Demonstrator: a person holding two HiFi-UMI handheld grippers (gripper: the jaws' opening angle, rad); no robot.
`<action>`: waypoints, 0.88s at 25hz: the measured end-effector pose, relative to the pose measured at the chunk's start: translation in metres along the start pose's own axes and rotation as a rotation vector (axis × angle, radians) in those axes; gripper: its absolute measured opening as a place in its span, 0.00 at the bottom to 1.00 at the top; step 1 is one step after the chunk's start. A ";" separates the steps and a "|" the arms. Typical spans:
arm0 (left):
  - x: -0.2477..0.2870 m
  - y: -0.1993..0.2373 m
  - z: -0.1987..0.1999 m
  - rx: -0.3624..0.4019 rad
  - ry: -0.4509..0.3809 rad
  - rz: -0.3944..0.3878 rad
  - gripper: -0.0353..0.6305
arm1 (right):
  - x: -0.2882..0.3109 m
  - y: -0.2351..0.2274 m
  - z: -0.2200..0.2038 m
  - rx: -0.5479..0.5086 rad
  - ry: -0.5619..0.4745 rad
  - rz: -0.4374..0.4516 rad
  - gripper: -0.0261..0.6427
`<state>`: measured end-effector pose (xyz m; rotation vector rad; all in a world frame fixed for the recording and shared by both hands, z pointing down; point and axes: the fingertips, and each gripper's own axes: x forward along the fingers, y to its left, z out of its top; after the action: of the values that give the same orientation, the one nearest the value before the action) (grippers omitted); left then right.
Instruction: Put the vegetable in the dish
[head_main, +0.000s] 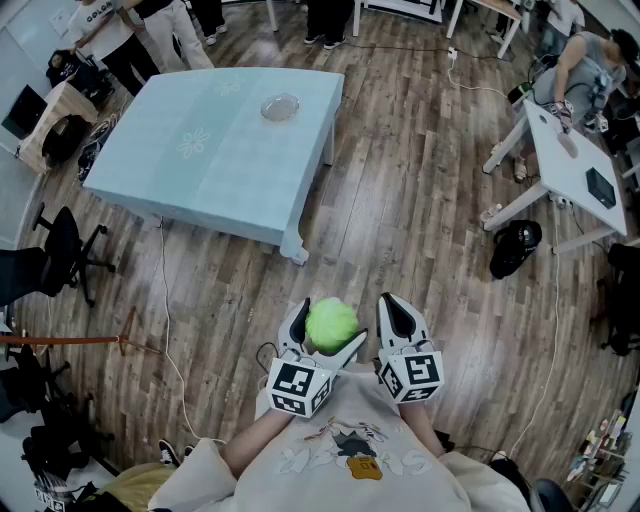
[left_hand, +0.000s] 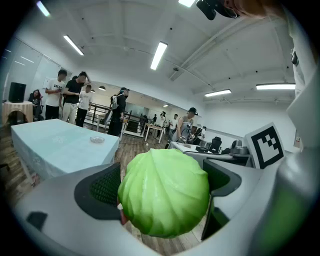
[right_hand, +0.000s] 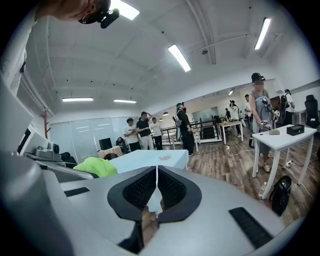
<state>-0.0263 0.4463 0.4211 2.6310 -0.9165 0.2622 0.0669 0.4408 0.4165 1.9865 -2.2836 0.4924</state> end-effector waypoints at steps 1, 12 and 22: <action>-0.010 0.000 -0.002 0.016 0.004 -0.003 0.84 | -0.003 0.007 -0.002 -0.005 0.005 0.004 0.08; -0.080 0.036 -0.006 0.038 -0.007 0.033 0.84 | 0.001 0.091 0.001 -0.051 -0.015 0.069 0.08; -0.110 0.064 0.000 0.018 -0.047 0.056 0.84 | 0.014 0.117 -0.002 -0.039 -0.012 0.076 0.08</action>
<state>-0.1517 0.4613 0.4063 2.6413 -1.0095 0.2239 -0.0497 0.4413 0.4000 1.8962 -2.3643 0.4391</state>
